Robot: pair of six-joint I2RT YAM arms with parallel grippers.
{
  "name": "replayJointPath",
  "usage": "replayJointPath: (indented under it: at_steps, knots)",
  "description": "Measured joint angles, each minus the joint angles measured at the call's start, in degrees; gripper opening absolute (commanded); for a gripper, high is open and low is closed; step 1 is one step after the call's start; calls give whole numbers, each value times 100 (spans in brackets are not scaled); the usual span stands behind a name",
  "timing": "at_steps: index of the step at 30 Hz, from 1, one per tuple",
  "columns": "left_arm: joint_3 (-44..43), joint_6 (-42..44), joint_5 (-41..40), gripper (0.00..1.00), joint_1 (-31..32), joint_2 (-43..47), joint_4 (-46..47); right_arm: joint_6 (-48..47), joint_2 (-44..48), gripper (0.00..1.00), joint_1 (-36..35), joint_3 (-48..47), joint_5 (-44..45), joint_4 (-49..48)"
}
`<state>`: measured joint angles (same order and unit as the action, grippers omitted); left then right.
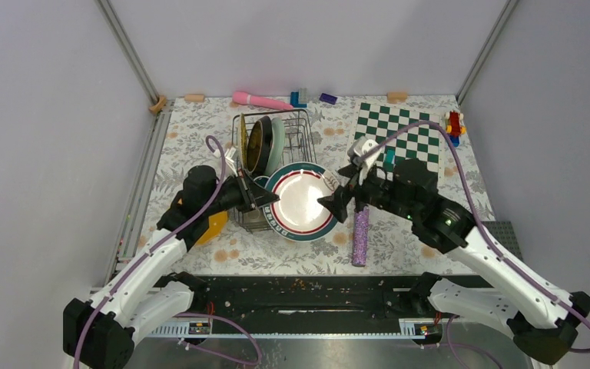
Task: Unload the mixed dishes from the dish rack
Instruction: Pick up the plate from the dish rack.
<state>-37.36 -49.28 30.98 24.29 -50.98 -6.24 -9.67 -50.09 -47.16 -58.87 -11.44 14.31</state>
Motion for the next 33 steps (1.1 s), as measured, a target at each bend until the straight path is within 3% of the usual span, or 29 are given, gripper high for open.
replayJointPath:
  at_steps: [6,15,21,24,25,26,27,29,30,32,33]
  knots:
    - [50,186,74,0,0,-31,111,2507,-647,89,748,35,87,339]
    - [212,404,186,0,0,-52,321,3810,-715,70,1097,774,-595,175]
    - [313,428,378,0,0,-52,514,4122,-691,40,1137,1158,-702,-15]
    - [339,431,509,0,0,-52,645,4266,-660,16,1167,1364,-776,-133]
    - [341,463,503,0,2,-52,658,4360,-640,2,1176,1403,-785,-177]
    - [376,498,516,1,-9,-52,682,4470,-601,0,1198,1427,-846,-234]
    - [411,492,518,5,-37,-55,723,4566,-538,0,1220,1436,-920,-310]
    - [424,420,614,25,-72,-55,870,4664,-367,0,1259,1467,-994,-393]
    - [422,402,632,40,-72,-46,949,4686,-302,0,1274,1499,-1016,-439]
    - [417,378,634,82,-44,-48,988,4682,-262,0,1276,1521,-981,-494]
    - [417,376,640,96,-22,-48,973,4684,-267,0,1276,1541,-957,-509]
